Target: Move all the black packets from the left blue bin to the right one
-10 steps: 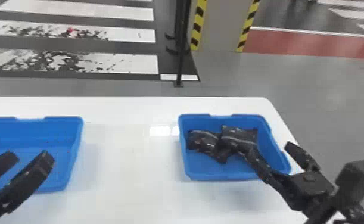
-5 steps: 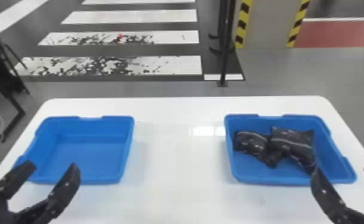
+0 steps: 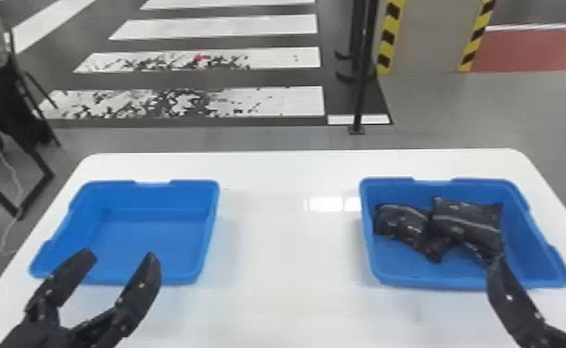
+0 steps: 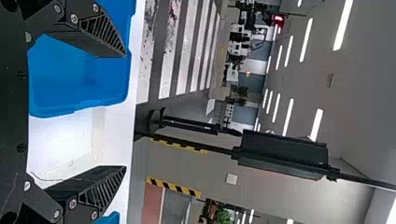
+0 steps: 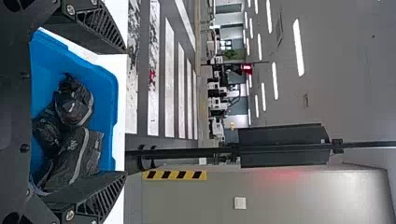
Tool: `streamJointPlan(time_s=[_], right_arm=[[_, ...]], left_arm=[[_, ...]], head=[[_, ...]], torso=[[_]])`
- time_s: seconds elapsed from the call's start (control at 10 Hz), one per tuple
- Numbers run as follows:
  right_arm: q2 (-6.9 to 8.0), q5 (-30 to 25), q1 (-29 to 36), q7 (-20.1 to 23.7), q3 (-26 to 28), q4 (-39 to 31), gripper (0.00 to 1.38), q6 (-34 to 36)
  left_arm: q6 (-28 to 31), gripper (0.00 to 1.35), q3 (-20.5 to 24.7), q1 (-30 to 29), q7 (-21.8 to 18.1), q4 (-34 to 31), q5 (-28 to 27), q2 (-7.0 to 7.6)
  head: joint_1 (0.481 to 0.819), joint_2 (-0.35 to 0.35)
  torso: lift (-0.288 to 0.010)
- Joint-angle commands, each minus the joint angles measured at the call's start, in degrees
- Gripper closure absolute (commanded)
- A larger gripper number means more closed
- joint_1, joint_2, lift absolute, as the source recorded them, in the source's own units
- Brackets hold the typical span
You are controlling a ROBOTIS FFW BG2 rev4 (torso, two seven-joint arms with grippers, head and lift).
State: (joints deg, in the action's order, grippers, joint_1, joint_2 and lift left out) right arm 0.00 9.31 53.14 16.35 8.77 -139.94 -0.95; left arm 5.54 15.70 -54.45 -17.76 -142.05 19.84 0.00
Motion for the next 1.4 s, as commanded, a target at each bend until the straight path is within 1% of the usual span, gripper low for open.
streamJointPlan(time_s=[0.0,0.6,1.3], right_arm=[[0.05,0.06,-0.13,0.00,-0.20,0.09,0.11,-0.04],[0.05,0.86,-0.27,0.09,-0.32,1.07,0.11,-0.04],[0.05,1.32,-0.27,0.09,-0.66,1.49,0.11,-0.04]], left_arm=[[-0.06,0.21,-0.39,0.03,0.01,-0.05,0.04,-0.15],[0.22,0.21,-0.62,0.03,0.27,-0.33,-0.76,-0.15],[2.47,0.21,-0.39,-0.11,0.27,-0.47,-1.10,-0.15]], head=[[0.695,0.068],[0.695,0.064],[0.695,0.066]], torso=[[-0.154],[-0.154],[-0.154]])
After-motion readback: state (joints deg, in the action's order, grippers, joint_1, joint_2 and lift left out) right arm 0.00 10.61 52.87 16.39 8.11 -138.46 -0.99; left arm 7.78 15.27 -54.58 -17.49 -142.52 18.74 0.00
